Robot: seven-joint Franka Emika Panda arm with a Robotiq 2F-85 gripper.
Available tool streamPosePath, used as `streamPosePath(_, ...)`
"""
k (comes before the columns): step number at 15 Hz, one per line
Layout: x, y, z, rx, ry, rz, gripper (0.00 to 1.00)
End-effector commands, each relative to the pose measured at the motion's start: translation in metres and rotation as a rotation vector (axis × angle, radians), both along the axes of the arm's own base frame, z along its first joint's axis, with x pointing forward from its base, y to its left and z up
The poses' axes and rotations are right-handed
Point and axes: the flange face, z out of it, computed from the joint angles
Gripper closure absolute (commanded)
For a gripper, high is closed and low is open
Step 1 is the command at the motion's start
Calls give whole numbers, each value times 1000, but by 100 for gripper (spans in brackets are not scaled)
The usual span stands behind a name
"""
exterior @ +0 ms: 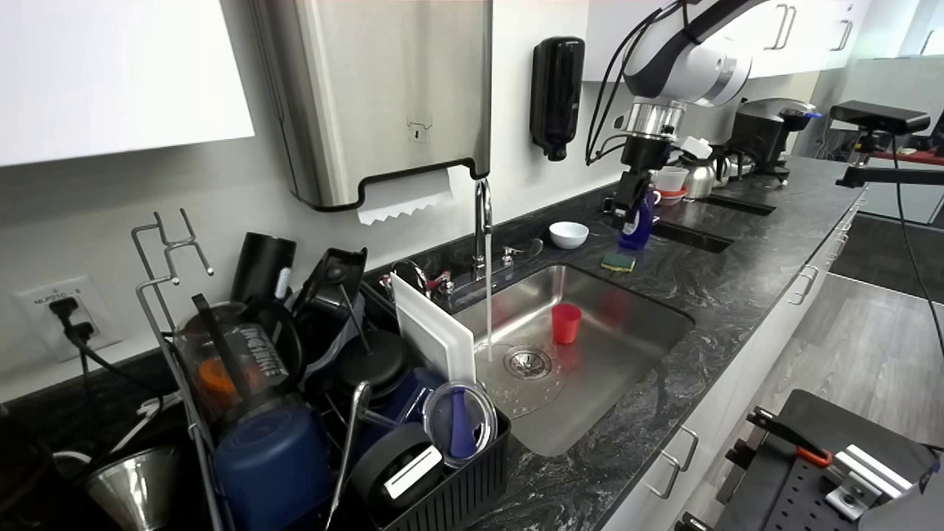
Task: Push the right faucet handle backwards, take the red cup out of the sink
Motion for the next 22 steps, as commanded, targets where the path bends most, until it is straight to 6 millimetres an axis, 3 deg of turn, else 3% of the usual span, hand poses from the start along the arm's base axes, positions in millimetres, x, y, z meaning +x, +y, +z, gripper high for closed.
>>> streamPosePath(1, 19, 0, 1, 2, 16, 33, 0)
streamPosePath(18, 20, 2, 1, 0, 8, 3, 0)
streamPosePath(22, 38, 1, -13, 16, 26, 89, 0)
